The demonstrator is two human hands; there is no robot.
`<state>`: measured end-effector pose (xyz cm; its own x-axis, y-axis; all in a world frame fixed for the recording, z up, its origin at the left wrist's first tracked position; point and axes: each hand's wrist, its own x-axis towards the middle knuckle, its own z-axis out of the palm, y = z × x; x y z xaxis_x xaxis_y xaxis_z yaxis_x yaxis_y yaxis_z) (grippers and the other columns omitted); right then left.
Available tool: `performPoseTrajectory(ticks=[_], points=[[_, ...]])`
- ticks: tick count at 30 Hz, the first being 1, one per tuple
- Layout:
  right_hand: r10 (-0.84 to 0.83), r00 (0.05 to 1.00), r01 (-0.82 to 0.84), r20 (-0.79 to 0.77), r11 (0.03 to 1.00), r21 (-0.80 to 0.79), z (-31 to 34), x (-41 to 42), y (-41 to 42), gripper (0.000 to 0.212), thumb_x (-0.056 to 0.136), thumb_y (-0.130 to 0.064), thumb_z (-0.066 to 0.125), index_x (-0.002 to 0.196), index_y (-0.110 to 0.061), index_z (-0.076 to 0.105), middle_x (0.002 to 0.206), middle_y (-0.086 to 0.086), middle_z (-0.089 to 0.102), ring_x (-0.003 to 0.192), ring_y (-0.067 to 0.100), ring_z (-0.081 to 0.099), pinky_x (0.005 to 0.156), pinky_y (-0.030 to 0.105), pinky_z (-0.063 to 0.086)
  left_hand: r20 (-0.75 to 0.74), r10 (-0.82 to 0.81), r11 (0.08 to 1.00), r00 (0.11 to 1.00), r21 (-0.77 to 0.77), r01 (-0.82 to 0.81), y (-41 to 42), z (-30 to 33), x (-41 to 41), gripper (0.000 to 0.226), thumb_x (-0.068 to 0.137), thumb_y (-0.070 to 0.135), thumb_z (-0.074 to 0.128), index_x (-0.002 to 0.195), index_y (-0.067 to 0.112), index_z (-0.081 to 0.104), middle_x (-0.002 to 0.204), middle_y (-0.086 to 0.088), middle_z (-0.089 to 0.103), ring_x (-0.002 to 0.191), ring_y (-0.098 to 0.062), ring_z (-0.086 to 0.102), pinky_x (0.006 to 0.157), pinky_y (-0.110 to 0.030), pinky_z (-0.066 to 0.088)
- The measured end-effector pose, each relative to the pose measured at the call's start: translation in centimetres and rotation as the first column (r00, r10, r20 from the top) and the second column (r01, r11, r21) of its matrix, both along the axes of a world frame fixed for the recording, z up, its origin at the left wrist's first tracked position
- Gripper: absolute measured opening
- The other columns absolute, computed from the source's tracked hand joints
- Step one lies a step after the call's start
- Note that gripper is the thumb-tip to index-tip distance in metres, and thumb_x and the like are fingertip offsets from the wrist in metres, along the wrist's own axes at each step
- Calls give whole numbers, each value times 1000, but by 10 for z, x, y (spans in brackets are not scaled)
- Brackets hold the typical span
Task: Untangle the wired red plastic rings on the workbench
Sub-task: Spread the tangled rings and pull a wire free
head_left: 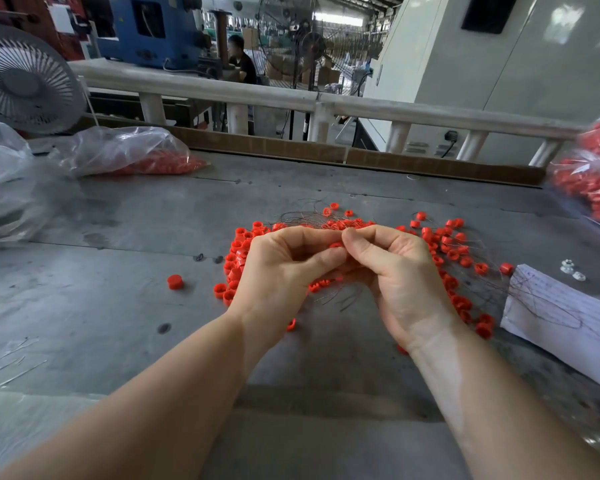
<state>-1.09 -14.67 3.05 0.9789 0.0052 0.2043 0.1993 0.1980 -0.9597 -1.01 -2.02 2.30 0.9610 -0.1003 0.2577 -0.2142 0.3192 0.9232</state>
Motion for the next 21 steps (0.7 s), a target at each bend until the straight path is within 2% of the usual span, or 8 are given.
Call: performPoseTrajectory(ticks=[2, 4, 5, 7, 11, 14, 21], points=[[2, 1000, -2, -8, 1000, 15, 0, 1, -2, 18, 71, -22, 65, 76, -6, 72, 70, 16, 69, 62, 24, 66, 60, 32, 56, -74, -88, 991, 993, -108, 79, -1, 0, 2, 17, 66, 10, 67, 80, 12, 76, 81, -8, 74, 78, -18, 72, 72, -23, 57], [-14, 1000, 14, -2, 1000, -12, 1, 2, -3, 20, 79, -16, 63, 87, 1, 71, 82, 24, 70, 72, 32, 66, 72, 45, 57, -118, -181, 968, 976, -197, 155, 0, 0, 3, 20, 69, 10, 63, 81, 14, 77, 82, -6, 74, 78, -15, 72, 72, -21, 57], [-26, 1000, 26, 8, 999, -23, 1, 2, -3, 17, 82, -11, 62, 91, 2, 70, 86, 24, 70, 75, 32, 66, 76, 46, 56, -128, -214, 956, 968, -232, 181, 0, 1, 3, 20, 70, 9, 61, 81, 15, 78, 81, -4, 74, 76, -12, 71, 70, -19, 56], [-37, 999, 38, 31, 999, -32, 2, 2, -3, 13, 85, -4, 59, 90, 0, 70, 85, 19, 71, 76, 27, 67, 75, 40, 56, -145, -255, 935, 956, -289, 205, 0, 2, 3, 21, 72, 9, 59, 80, 14, 78, 77, -2, 74, 70, -8, 70, 66, -15, 55], [-26, 998, 27, 54, 1000, -14, 3, 2, -4, 21, 86, -4, 57, 76, -13, 74, 75, 7, 72, 70, 15, 67, 61, 22, 53, -182, -296, 904, 938, -371, 213, 0, 3, 4, 21, 73, 9, 57, 80, 9, 77, 71, -4, 72, 66, -8, 69, 68, -17, 56], [-25, 997, 25, 66, 1000, -5, 4, 2, -3, 25, 86, -5, 57, 73, -15, 75, 71, 4, 71, 67, 13, 66, 61, 21, 53, -186, -313, 891, 931, -397, 220, 0, 3, 4, 21, 73, 10, 57, 81, 8, 77, 70, -4, 71, 66, -9, 69, 68, -18, 57], [-22, 998, 21, 57, 1000, 16, 5, 2, -5, 26, 87, -2, 55, 73, -14, 73, 69, 2, 69, 62, 10, 62, 60, 22, 53, -197, -358, 878, 912, -402, 258, 2, 5, 3, 24, 74, 9, 55, 86, 8, 76, 83, -9, 73, 74, -13, 71, 71, -22, 57]])
